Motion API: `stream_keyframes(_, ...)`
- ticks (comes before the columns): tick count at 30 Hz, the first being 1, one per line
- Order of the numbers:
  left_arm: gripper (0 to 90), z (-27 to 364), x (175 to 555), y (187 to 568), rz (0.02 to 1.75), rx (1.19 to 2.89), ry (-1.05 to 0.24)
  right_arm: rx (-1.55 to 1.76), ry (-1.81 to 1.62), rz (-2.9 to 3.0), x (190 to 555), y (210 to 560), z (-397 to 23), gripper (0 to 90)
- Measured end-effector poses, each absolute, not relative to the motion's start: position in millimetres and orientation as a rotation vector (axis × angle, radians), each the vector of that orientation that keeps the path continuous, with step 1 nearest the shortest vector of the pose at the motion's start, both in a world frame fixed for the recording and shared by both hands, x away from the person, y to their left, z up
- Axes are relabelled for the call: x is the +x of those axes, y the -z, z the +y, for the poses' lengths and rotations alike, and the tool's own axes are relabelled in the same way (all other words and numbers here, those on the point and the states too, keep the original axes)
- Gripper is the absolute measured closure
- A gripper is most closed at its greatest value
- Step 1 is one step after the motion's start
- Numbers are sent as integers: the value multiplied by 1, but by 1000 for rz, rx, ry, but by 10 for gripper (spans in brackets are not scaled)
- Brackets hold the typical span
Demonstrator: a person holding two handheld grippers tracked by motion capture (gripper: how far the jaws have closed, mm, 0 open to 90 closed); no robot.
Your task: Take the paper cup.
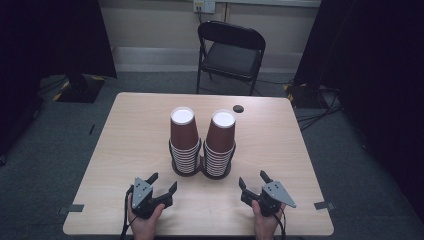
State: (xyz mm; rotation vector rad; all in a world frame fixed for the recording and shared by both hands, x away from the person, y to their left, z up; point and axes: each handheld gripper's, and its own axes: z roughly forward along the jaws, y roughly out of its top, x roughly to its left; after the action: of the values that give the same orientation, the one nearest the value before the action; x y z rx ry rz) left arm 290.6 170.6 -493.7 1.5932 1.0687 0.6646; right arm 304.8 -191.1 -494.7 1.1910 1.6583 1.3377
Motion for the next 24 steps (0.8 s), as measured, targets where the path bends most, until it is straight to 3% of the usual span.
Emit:
stream_keyframes(11, 239, 169, 288, 480, 1015, 1610, -636, 1185, -1354, 1689, 306, 494, -192, 169)
stream_keyframes(24, 159, 157, 286, 462, 992, 1588, -635, 1181, -1359, 1708, 306, 494, -191, 161)
